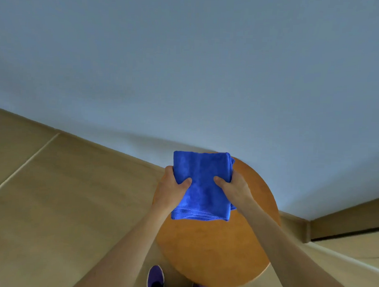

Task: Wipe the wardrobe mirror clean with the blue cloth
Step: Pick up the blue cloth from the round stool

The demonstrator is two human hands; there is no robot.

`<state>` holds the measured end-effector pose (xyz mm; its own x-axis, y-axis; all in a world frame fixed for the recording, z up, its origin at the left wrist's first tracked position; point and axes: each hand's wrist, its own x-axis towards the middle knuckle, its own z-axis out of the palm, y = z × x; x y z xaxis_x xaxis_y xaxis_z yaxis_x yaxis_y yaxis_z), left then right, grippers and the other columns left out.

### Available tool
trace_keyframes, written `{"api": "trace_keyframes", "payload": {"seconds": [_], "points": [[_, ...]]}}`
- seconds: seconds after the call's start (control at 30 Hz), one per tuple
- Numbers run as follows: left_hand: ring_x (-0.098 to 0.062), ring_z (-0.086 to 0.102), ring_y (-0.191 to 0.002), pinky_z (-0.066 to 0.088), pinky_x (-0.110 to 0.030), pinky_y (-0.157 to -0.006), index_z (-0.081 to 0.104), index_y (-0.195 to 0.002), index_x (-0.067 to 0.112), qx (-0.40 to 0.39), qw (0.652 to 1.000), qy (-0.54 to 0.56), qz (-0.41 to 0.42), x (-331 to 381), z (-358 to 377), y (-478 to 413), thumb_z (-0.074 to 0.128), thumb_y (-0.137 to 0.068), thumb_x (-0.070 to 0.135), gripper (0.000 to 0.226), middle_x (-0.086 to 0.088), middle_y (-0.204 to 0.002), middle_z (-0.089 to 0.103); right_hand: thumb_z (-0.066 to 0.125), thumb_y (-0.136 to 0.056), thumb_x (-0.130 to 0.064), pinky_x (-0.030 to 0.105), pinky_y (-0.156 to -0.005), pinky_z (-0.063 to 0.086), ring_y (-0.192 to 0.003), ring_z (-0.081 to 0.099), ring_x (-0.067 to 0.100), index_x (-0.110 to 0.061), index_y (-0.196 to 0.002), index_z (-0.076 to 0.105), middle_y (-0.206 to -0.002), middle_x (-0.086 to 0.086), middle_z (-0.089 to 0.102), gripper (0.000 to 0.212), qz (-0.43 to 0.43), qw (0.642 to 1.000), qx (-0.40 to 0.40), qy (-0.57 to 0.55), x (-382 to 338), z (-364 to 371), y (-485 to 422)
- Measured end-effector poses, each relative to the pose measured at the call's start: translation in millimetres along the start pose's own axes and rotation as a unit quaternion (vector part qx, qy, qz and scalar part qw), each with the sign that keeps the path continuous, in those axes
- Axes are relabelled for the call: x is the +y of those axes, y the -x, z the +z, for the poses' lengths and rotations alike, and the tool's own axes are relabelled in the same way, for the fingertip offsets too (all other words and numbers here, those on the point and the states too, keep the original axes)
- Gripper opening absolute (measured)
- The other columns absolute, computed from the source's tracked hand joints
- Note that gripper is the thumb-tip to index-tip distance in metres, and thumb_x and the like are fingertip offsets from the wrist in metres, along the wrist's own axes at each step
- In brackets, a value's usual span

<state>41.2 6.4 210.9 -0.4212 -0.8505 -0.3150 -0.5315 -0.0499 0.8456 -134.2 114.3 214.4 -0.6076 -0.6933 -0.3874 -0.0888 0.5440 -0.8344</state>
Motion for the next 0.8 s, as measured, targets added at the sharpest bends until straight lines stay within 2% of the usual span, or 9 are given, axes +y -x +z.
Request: {"api": "trace_keyframes", "payload": {"seconds": [0.07, 0.13, 0.17, 0.23, 0.27, 0.33, 0.5, 0.67, 0.8], "points": [[0.010, 0.062, -0.069, 0.043, -0.014, -0.052, 0.042, -0.097, 0.042, 0.015, 1.000, 0.013, -0.008, 3.0, -14.7, 6.7, 0.070, -0.084, 0.044, 0.031, 0.018, -0.093, 0.064, 0.066, -0.093, -0.030, 0.029, -0.068, 0.052, -0.088, 0.067, 0.013, -0.026, -0.114, 0.058, -0.098, -0.006, 0.070, 0.023, -0.016, 1.000, -0.008, 0.000, -12.9, 5.3, 3.8], [0.006, 0.064, -0.070, 0.044, -0.012, -0.052, 0.042, -0.106, 0.037, 0.022, 1.000, 0.019, -0.004, 4.8, -28.5, 10.9, 0.071, -0.088, 0.040, 0.033, 0.019, -0.094, 0.063, 0.066, -0.093, -0.030, 0.027, -0.066, 0.051, -0.088, 0.067, 0.013, -0.025, -0.114, 0.059, -0.097, -0.006, 0.070, 0.023, -0.033, 0.999, -0.016, 0.007, -24.7, 11.0, 6.3], [0.004, 0.064, -0.074, 0.048, -0.015, -0.056, 0.042, -0.111, 0.035, 0.025, 0.999, 0.022, -0.002, 5.0, -35.9, 12.8, 0.071, -0.089, 0.040, 0.036, 0.018, -0.096, 0.063, 0.066, -0.093, -0.030, 0.027, -0.066, 0.051, -0.087, 0.067, 0.013, -0.024, -0.112, 0.060, -0.097, -0.006, 0.071, 0.021, -0.042, 0.999, -0.020, 0.011, -30.9, 14.6, 8.0], [-0.005, 0.067, -0.086, 0.058, -0.030, -0.071, 0.044, -0.118, 0.030, 0.034, 0.999, 0.037, 0.006, 3.2, -57.5, 17.6, 0.071, -0.090, 0.038, 0.040, 0.014, -0.102, 0.065, 0.065, -0.093, -0.030, 0.032, -0.067, 0.055, -0.084, 0.068, 0.015, -0.022, -0.104, 0.061, -0.095, -0.002, 0.072, 0.015, -0.061, 0.998, -0.029, 0.021, -47.2, 27.1, 12.1], [-0.009, 0.068, -0.090, 0.060, -0.037, -0.078, 0.044, -0.120, 0.028, 0.040, 0.998, 0.042, 0.008, 1.8, -69.7, 18.9, 0.071, -0.090, 0.037, 0.041, 0.012, -0.104, 0.065, 0.065, -0.092, -0.031, 0.036, -0.070, 0.058, -0.083, 0.069, 0.017, -0.022, -0.099, 0.061, -0.093, 0.001, 0.072, 0.012, -0.067, 0.997, -0.034, 0.026, -56.3, 35.1, 14.0], [-0.011, 0.068, -0.092, 0.060, -0.041, -0.082, 0.044, -0.121, 0.028, 0.060, 0.997, 0.048, 0.010, -2.9, -95.2, 20.7, 0.070, -0.091, 0.037, 0.041, 0.011, -0.105, 0.066, 0.064, -0.093, -0.033, 0.041, -0.075, 0.060, -0.083, 0.070, 0.020, -0.021, -0.097, 0.061, -0.090, 0.002, 0.072, 0.013, -0.082, 0.995, -0.047, 0.033, -75.1, 54.3, 17.9], [-0.005, 0.068, -0.088, 0.057, -0.028, -0.072, 0.045, -0.121, 0.029, 0.117, 0.991, 0.069, 0.015, -22.3, -162.4, 27.2, 0.071, -0.090, 0.035, 0.041, 0.014, -0.103, 0.066, 0.063, -0.095, -0.034, 0.025, -0.065, 0.053, -0.083, 0.068, 0.011, -0.028, -0.097, 0.058, -0.092, -0.006, 0.070, 0.008, -0.152, 0.984, -0.083, 0.045, -123.1, 112.4, 30.9], [-0.001, 0.067, -0.088, 0.051, -0.020, -0.067, 0.045, -0.120, 0.030, 0.154, 0.984, 0.090, 0.016, -52.8, -234.2, 36.3, 0.071, -0.090, 0.035, 0.040, 0.015, -0.104, 0.066, 0.063, -0.095, -0.034, 0.031, -0.071, 0.056, -0.086, 0.068, 0.017, -0.021, -0.100, 0.059, -0.094, -0.002, 0.070, 0.014, -0.172, 0.978, -0.108, 0.055, -163.9, 182.9, 48.8], [0.011, 0.065, -0.079, 0.045, -0.012, -0.062, 0.043, -0.109, 0.040, 0.183, 0.979, 0.091, 0.013, -79.4, -291.8, 42.1, 0.071, -0.090, 0.035, 0.034, 0.019, -0.100, 0.064, 0.064, -0.095, -0.037, 0.035, -0.075, 0.057, -0.087, 0.068, 0.019, -0.018, -0.103, 0.059, -0.094, -0.002, 0.069, 0.021, -0.193, 0.972, -0.124, 0.061, -192.6, 244.0, 65.9]]}}
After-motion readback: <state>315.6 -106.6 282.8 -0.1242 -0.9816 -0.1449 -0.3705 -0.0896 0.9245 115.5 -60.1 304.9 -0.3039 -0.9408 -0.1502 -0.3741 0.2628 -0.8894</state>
